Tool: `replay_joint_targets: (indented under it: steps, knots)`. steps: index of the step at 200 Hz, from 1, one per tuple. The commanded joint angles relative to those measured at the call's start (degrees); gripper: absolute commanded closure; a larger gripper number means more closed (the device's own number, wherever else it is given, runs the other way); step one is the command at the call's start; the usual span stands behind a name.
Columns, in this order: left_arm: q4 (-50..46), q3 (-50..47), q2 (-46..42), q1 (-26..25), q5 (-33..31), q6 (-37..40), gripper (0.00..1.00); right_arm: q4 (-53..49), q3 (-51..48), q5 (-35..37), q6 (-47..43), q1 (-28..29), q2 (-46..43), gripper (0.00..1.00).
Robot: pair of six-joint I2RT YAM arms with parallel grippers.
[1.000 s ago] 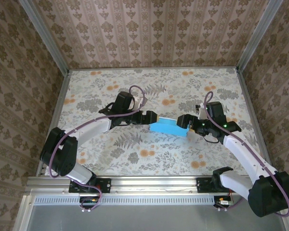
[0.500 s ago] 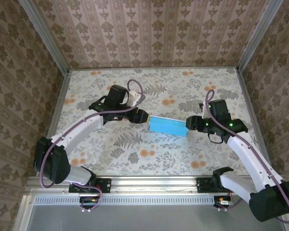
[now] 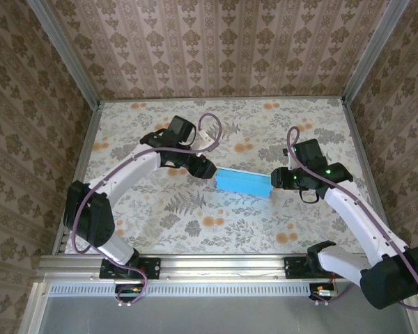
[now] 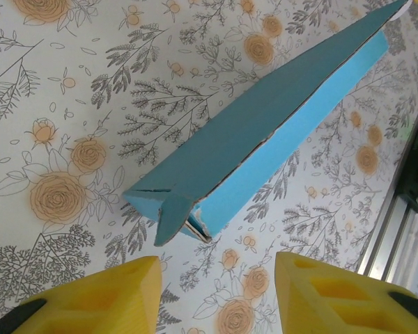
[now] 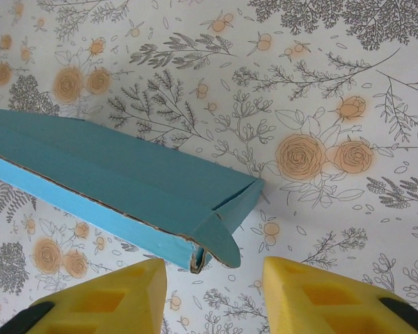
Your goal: Fold the paper box
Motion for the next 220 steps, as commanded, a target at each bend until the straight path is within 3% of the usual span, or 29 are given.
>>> replay_joint_targets:
  steps: [1, 101, 141, 174, 220]
  knots:
    - [-2.93, 2.55, 1.46, -0.57, -0.43, 3.07, 0.55, -1.50, 2.20, 1.72, -1.21, 0.68, 1.21, 0.59]
    - [-4.14, 5.58, 4.66, -1.07, -1.80, 2.55, 0.70, -0.73, 2.67, 1.94, -1.47, 1.45, 2.39, 0.76]
    - [-4.04, 6.20, 5.15, -1.07, -2.70, 2.77, 0.70, -0.73, 2.73, 1.94, -1.70, 1.63, 2.62, 0.81]
    - [-3.85, 6.55, 5.20, -1.01, -6.27, 3.32, 0.60, -1.11, 2.83, 2.27, -1.90, 1.62, 2.57, 0.81]
    - [-3.93, 7.29, 5.62, -0.99, -6.88, 3.94, 0.60, -1.03, 2.90, 2.38, -1.93, 1.61, 2.56, 0.82]
